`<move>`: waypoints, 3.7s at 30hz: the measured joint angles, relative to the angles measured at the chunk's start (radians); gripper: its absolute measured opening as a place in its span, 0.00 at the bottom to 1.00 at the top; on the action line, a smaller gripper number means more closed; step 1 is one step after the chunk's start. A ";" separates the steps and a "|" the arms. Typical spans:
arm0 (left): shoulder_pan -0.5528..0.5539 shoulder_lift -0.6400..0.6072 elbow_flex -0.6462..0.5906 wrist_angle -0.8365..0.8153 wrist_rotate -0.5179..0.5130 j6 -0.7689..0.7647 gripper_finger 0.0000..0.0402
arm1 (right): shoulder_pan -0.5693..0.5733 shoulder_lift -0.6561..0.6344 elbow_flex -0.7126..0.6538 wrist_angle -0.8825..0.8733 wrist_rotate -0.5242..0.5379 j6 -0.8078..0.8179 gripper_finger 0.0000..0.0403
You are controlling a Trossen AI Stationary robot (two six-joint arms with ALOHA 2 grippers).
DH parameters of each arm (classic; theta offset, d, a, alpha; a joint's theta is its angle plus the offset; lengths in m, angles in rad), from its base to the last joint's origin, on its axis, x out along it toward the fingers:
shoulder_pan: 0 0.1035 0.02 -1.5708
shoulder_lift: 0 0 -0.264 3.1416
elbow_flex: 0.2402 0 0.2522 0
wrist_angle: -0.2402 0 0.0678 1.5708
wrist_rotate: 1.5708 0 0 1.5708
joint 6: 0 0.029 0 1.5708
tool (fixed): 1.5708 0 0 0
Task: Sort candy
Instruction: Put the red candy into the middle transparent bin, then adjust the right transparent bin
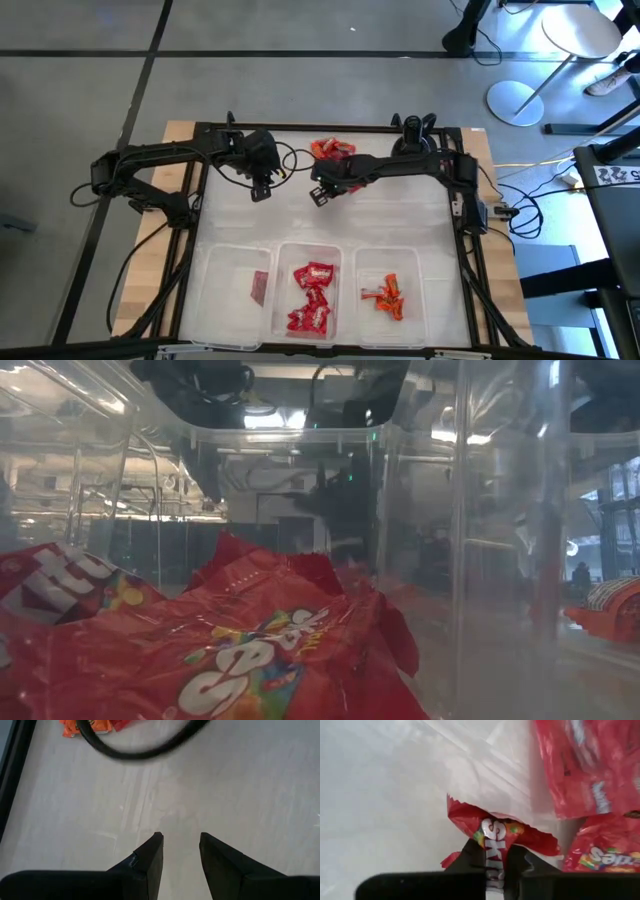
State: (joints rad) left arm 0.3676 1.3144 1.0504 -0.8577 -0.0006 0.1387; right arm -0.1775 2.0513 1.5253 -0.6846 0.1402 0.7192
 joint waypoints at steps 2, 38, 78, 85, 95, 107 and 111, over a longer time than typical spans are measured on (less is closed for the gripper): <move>0.000 0.000 0.000 0.000 0.000 0.000 0.30 | 0.011 -0.043 0.000 -0.009 -0.001 0.002 0.06; 0.000 0.001 0.000 -0.088 0.000 0.079 0.30 | 0.580 -0.097 -0.001 0.305 -0.258 -0.461 0.11; 0.000 0.000 0.000 -0.135 0.000 0.023 0.30 | 0.514 -0.198 0.458 -0.631 0.122 -0.455 0.04; -0.003 0.000 0.000 -0.134 -0.004 -0.034 0.30 | 0.510 -0.420 0.188 -0.607 0.114 -0.324 0.02; -0.006 0.000 0.000 -0.101 -0.034 -0.186 0.30 | 0.432 -0.795 -0.324 -0.480 -0.026 -0.124 0.01; -0.007 0.000 0.000 -0.094 -0.037 -0.244 0.30 | 0.694 -0.880 -0.450 -0.671 -0.245 0.112 0.00; -0.007 0.000 0.000 -0.095 -0.038 -0.249 0.30 | 0.837 -0.832 -0.469 -0.561 -0.369 0.141 0.00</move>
State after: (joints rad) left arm 0.3607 1.3148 1.0508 -0.9524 -0.0383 -0.1108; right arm 0.6596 1.2195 1.0565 -1.2451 -0.2284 0.8598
